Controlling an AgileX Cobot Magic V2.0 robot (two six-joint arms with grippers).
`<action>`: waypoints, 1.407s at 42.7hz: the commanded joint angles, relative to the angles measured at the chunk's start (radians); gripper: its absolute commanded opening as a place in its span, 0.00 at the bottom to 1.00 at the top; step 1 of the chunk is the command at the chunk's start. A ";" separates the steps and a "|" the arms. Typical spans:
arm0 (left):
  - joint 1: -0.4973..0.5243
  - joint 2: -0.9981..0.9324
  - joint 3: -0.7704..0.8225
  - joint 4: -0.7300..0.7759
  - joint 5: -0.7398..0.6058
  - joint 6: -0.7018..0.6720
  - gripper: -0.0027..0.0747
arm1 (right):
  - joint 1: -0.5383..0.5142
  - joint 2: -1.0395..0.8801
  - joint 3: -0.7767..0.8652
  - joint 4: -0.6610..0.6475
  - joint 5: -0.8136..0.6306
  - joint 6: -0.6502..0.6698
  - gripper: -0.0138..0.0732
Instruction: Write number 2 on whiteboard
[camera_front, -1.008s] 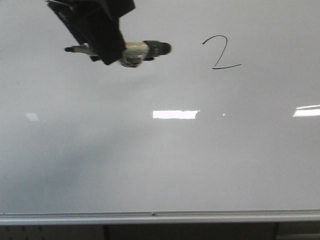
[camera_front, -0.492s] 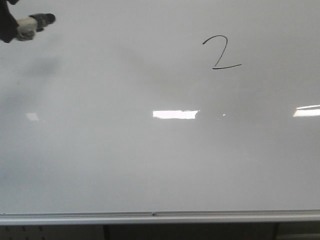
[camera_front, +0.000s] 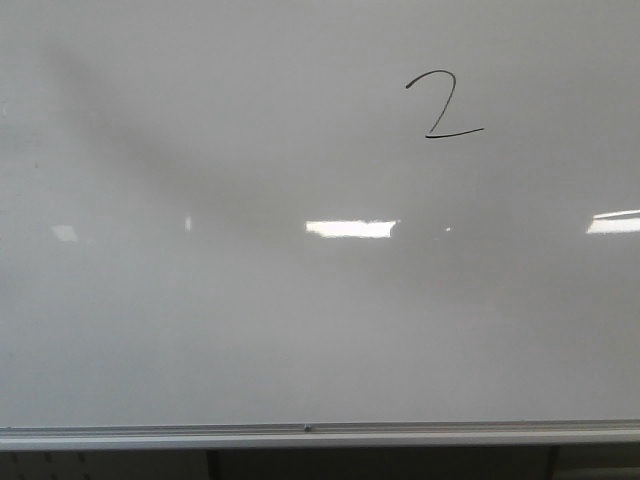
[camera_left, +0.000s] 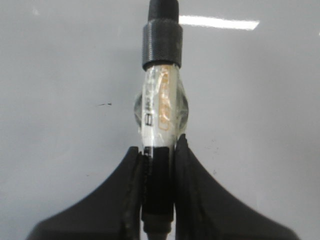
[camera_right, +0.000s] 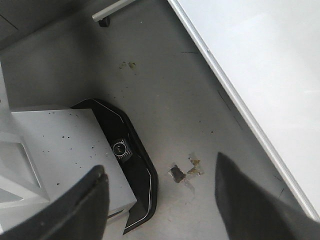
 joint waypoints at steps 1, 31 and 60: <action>0.010 0.017 0.008 -0.009 -0.244 -0.014 0.01 | -0.006 -0.016 -0.031 0.026 -0.024 -0.004 0.72; 0.010 0.271 0.013 -0.009 -0.661 0.103 0.23 | -0.006 -0.016 -0.031 0.028 -0.024 -0.003 0.72; 0.010 0.177 -0.015 0.002 -0.455 0.102 0.43 | -0.006 -0.016 -0.031 0.034 -0.027 0.027 0.72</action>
